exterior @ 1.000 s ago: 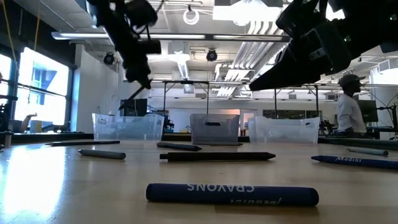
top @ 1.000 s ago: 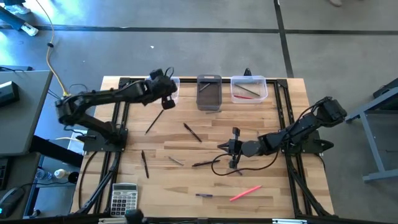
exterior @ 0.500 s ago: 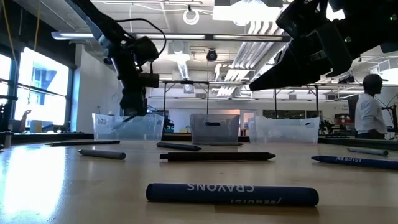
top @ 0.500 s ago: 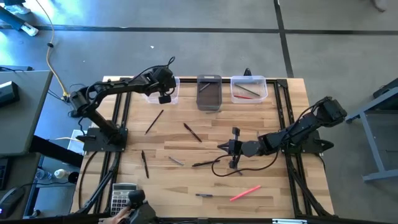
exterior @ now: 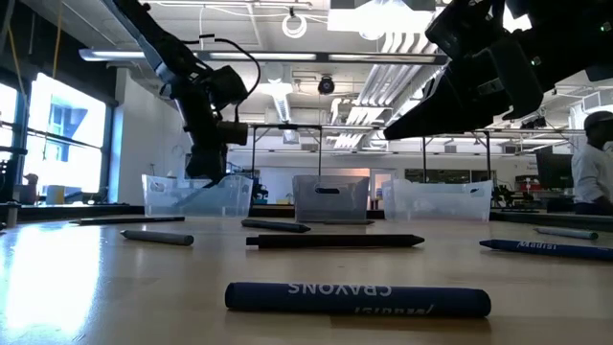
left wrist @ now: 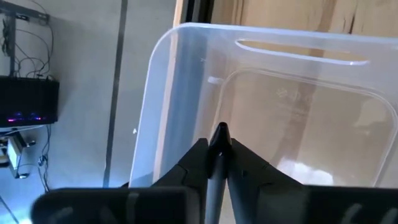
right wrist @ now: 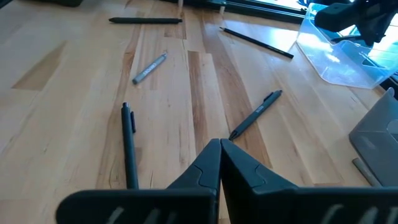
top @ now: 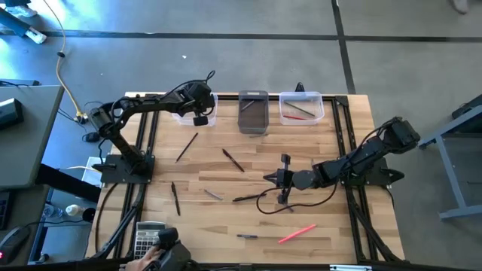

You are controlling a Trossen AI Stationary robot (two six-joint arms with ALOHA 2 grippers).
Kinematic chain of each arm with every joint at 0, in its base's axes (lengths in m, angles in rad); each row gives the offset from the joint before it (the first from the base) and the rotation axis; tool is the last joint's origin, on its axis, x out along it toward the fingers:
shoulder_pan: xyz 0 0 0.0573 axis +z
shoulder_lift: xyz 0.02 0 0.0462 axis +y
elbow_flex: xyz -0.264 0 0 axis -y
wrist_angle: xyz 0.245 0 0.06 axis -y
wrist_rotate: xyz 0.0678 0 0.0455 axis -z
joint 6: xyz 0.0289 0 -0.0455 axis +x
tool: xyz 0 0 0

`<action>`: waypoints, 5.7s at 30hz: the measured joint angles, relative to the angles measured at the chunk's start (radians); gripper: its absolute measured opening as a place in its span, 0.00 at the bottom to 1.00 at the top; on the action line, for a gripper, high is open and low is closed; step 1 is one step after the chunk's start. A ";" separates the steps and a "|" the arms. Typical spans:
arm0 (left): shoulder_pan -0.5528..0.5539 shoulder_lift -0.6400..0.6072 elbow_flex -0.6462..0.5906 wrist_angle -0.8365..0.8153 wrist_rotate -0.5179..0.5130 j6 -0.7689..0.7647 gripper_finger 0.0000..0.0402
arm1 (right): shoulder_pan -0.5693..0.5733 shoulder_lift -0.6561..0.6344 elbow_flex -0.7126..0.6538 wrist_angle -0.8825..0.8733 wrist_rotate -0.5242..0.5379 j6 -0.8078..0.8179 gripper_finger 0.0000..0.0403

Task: Sort crayons/erasers/pens/pencils in bins
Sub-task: Put the black pen into the left transparent bin, then put the gray crayon into the black bin

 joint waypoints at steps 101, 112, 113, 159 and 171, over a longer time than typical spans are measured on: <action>-1.076 -0.067 -0.288 0.151 0.175 -0.847 0.22 | 0.002 0.003 -0.209 0.434 -0.061 -0.033 0.00; -1.077 0.053 -0.161 0.004 0.170 -0.782 0.15 | 0.002 0.003 -0.209 0.432 -0.061 -0.033 0.00; -1.077 0.061 -0.147 -0.016 0.171 -0.773 0.15 | 0.002 0.003 -0.209 0.430 -0.061 -0.033 0.00; -0.339 0.063 0.233 0.313 0.278 -0.629 0.02 | 0.002 0.003 -0.208 0.420 -0.060 -0.034 0.00; -0.203 0.429 0.568 0.128 0.336 -0.633 0.02 | 0.002 0.003 -0.208 0.417 -0.059 -0.033 0.00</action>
